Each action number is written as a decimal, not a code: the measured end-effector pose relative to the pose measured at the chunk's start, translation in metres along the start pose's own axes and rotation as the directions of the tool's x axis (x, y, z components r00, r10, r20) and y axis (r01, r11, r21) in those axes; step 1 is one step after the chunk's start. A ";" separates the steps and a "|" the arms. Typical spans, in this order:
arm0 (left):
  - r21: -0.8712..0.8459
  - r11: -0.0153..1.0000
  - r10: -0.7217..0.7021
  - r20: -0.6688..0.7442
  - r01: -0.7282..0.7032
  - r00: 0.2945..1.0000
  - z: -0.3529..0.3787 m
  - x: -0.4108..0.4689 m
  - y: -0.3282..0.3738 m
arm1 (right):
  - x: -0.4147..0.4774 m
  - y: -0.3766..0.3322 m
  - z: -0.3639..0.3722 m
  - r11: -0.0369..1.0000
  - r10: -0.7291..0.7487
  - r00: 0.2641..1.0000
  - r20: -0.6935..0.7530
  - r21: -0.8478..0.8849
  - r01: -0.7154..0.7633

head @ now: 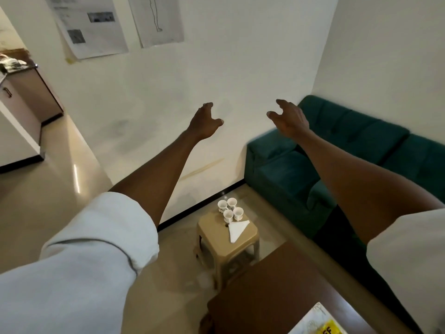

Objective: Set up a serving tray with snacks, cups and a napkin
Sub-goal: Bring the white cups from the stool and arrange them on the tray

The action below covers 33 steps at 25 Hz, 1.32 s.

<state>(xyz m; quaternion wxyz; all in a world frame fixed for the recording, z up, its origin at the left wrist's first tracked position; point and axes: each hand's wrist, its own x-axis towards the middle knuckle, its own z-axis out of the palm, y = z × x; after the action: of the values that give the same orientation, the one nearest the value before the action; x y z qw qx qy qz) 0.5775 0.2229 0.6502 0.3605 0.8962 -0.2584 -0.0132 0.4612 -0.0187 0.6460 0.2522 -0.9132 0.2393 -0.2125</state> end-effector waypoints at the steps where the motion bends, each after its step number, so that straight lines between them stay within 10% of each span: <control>1: 0.000 1.000 -0.021 0.027 0.021 0.999 0.009 0.008 -0.020 | 0.007 0.000 0.023 1.000 0.022 0.999 0.032 0.004 -0.022; 10: 0.072 0.931 -0.363 0.267 0.357 0.893 0.233 0.033 -0.236 | -0.003 0.097 0.314 0.946 0.323 0.838 0.440 -0.183 -0.269; 19: 0.314 0.936 -0.276 0.374 0.160 0.885 0.469 0.065 -0.396 | -0.025 0.260 0.567 0.909 0.384 0.798 0.464 -0.343 -0.238; 33: 0.401 0.913 -0.190 0.243 0.080 0.951 0.535 0.054 -0.435 | -0.033 0.274 0.632 0.916 0.331 0.864 0.381 -0.349 -0.197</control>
<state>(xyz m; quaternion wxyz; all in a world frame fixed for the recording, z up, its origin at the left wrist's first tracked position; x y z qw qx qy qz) 0.7095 0.1189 -0.0202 0.1352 0.9546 -0.2405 -0.1123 0.6665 0.0180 -0.0111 0.1851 -0.9227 0.3307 0.0707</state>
